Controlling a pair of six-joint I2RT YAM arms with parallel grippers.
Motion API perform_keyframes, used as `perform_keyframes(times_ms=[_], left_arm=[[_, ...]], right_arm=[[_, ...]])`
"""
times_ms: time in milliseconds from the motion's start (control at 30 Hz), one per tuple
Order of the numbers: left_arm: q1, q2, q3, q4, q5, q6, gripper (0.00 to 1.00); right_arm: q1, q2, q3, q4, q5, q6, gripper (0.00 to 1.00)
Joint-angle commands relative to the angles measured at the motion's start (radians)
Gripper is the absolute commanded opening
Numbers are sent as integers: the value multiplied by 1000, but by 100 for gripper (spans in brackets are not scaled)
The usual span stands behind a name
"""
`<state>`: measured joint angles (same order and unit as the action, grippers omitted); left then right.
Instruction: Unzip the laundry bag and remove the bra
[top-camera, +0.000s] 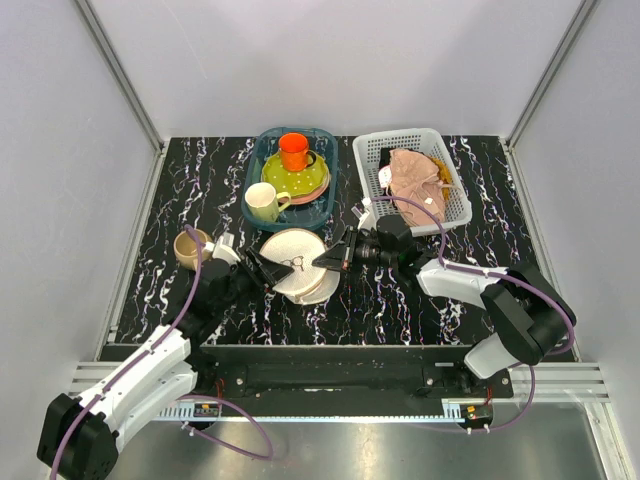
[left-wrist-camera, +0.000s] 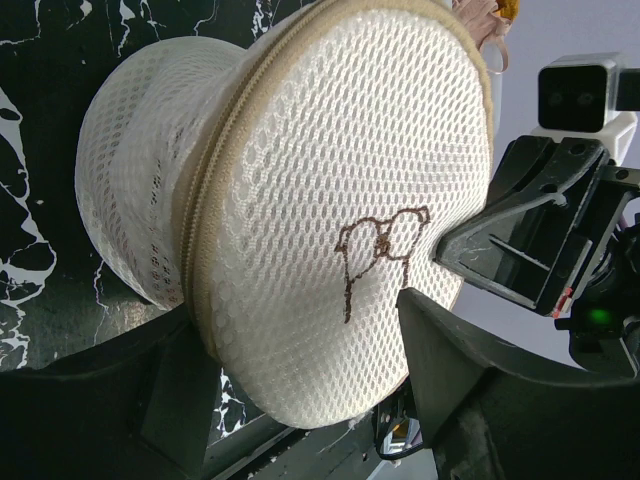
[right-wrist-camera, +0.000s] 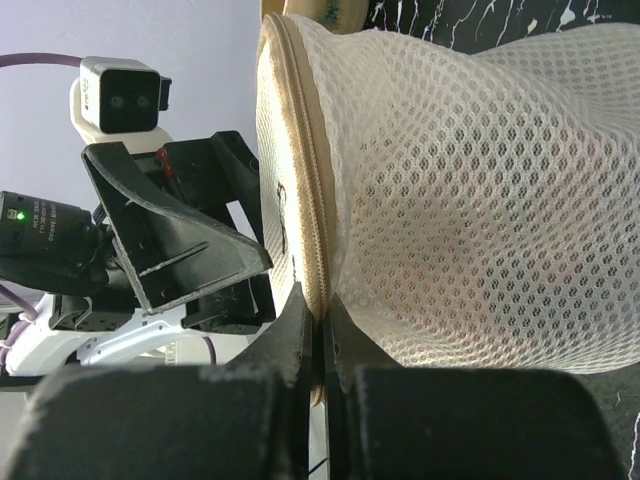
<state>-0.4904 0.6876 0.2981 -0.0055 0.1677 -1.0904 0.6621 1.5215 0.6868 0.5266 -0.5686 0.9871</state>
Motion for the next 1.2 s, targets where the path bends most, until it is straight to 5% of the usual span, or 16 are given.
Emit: perform_keyframes(times_ms=[0, 300, 400, 500, 533, 600, 667, 767, 1000, 1167], left_arm=[[-2, 10, 15, 50, -8, 17, 70], [-1, -19, 33, 7, -31, 43, 88], [-1, -23, 36, 7, -40, 46, 86], [-1, -17, 33, 7, -43, 43, 62], [0, -16, 35, 9, -43, 37, 41], [-2, -11, 35, 13, -40, 32, 21], [-2, -5, 44, 13, -37, 29, 3], [-2, 3, 55, 12, -37, 20, 0], [-8, -28, 76, -54, -115, -61, 0], [-51, -8, 136, -114, -221, -112, 0]], right_arm=[[-10, 0, 48, -11, -48, -59, 0], [-35, -1, 51, -46, -71, -85, 0], [-39, 5, 54, -53, -82, -91, 0], [-41, 8, 57, -62, -86, -100, 0], [-39, 8, 59, -72, -86, -103, 0], [-39, 5, 65, -89, -79, -114, 3], [-41, -10, 85, -161, -48, -143, 37], [-39, -73, 105, -282, 27, -197, 69], [-27, -328, 143, -597, 286, -298, 69], [135, -400, 172, -688, 441, -300, 67]])
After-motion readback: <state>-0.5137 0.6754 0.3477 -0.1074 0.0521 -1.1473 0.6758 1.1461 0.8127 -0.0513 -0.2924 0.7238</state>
